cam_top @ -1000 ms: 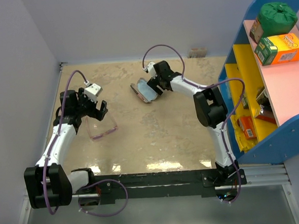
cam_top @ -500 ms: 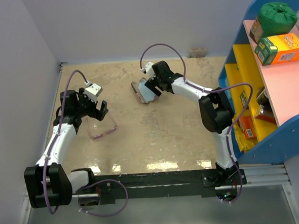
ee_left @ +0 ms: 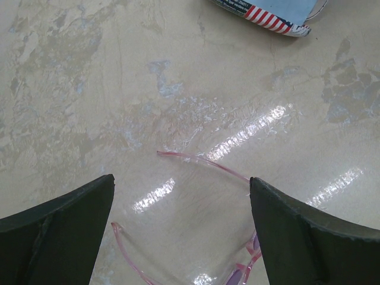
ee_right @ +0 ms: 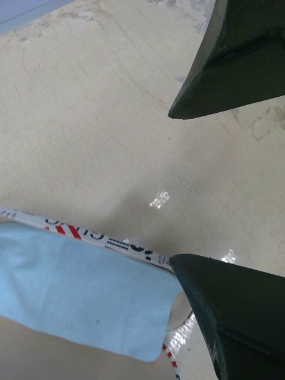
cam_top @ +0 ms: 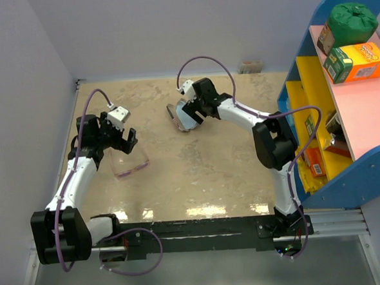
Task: Organize the sunglasses
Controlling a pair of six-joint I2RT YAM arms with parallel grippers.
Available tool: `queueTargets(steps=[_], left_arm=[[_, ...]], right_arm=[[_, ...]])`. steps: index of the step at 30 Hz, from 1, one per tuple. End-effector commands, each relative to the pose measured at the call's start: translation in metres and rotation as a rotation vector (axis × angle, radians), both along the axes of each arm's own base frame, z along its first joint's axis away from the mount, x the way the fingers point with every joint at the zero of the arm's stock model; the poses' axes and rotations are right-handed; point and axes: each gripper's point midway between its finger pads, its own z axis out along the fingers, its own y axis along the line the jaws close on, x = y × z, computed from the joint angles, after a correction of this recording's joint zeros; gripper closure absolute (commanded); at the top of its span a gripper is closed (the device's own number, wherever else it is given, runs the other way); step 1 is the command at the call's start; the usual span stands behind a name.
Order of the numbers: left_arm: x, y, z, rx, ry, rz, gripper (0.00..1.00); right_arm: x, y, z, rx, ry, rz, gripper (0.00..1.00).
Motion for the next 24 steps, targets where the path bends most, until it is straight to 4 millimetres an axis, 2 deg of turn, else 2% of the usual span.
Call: queueTargets(steps=[1, 5, 7, 10, 13, 14, 15, 16, 17, 18, 19, 20, 21, 24], left_arm=[[0.005, -0.001, 0.007, -0.017, -0.032, -0.014, 0.00], [0.005, -0.001, 0.005, -0.016, -0.029, -0.013, 0.00], [0.005, -0.001, 0.005, -0.016, -0.030, -0.013, 0.00], [0.005, -0.001, 0.004, -0.015, -0.029, -0.014, 0.00], [0.004, -0.002, 0.003, -0.018, -0.024, -0.020, 0.00], [0.005, -0.002, 0.002, -0.018, -0.021, -0.020, 0.00], [0.004, -0.002, 0.002, -0.017, -0.020, -0.021, 0.00], [0.005, -0.002, 0.002, -0.016, -0.022, -0.021, 0.00], [0.005, -0.001, 0.001, -0.013, -0.016, -0.020, 0.00], [0.005, 0.000, 0.001, -0.002, -0.020, -0.025, 0.00], [0.005, 0.001, 0.002, 0.005, -0.019, -0.024, 0.00], [0.006, 0.003, 0.002, 0.019, -0.020, -0.018, 0.00], [0.005, 0.005, 0.003, 0.037, -0.022, -0.022, 0.00], [0.004, 0.012, 0.007, 0.085, -0.027, -0.011, 0.00]], right_arm=[[-0.008, 0.026, 0.028, 0.087, -0.012, 0.067, 0.03], [-0.014, 0.031, 0.037, 0.098, -0.017, 0.090, 0.03], [-0.010, 0.021, 0.046, 0.074, -0.052, 0.040, 0.03], [-0.013, 0.006, 0.072, 0.047, -0.110, 0.004, 0.02], [-0.033, -0.005, 0.094, 0.045, -0.114, 0.031, 0.02], [-0.047, -0.008, 0.086, 0.028, -0.059, 0.055, 0.02], [-0.059, -0.010, 0.099, 0.045, -0.051, 0.081, 0.02], [-0.073, -0.004, 0.097, 0.068, -0.007, 0.141, 0.02], [-0.089, -0.010, 0.085, 0.057, 0.049, 0.159, 0.02], [-0.102, -0.011, 0.095, 0.082, 0.049, 0.186, 0.02], [-0.112, -0.012, 0.094, 0.083, 0.064, 0.216, 0.02], [-0.129, -0.012, 0.079, 0.095, 0.118, 0.262, 0.02], [-0.139, -0.012, 0.087, 0.111, 0.107, 0.289, 0.02], [-0.163, -0.016, 0.070, 0.114, 0.156, 0.347, 0.02]])
